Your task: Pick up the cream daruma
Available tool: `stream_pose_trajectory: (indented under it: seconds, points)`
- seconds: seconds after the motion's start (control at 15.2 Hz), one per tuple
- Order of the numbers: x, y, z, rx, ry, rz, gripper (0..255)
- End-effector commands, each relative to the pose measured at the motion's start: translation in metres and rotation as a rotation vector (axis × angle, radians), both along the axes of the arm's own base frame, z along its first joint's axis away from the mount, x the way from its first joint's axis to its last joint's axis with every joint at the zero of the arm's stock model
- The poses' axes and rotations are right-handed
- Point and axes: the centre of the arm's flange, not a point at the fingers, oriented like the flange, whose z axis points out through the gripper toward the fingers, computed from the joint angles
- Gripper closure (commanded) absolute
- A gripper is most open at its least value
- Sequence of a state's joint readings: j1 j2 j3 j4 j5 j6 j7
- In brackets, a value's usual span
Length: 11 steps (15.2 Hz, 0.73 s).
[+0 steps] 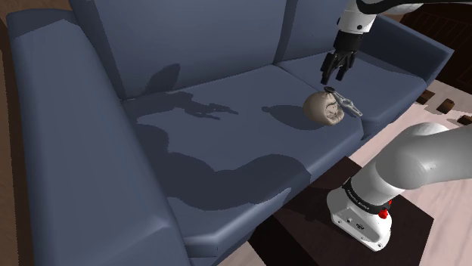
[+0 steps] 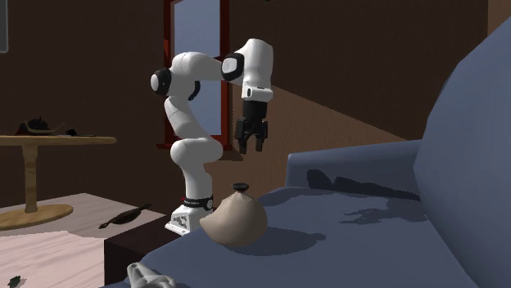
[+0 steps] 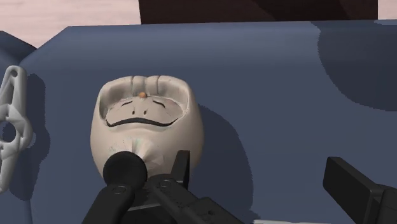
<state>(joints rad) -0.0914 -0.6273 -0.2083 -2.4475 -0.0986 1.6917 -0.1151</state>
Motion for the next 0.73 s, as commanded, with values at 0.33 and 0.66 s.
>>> stream_pose_trajectory:
  seconds: [0.33, 0.66]
  points:
    - [0.017, -0.086, -0.038, 0.015, -0.005, 0.000, 0]
    - [0.023, -0.117, -0.063, 0.021, -0.006, 0.000, 0]
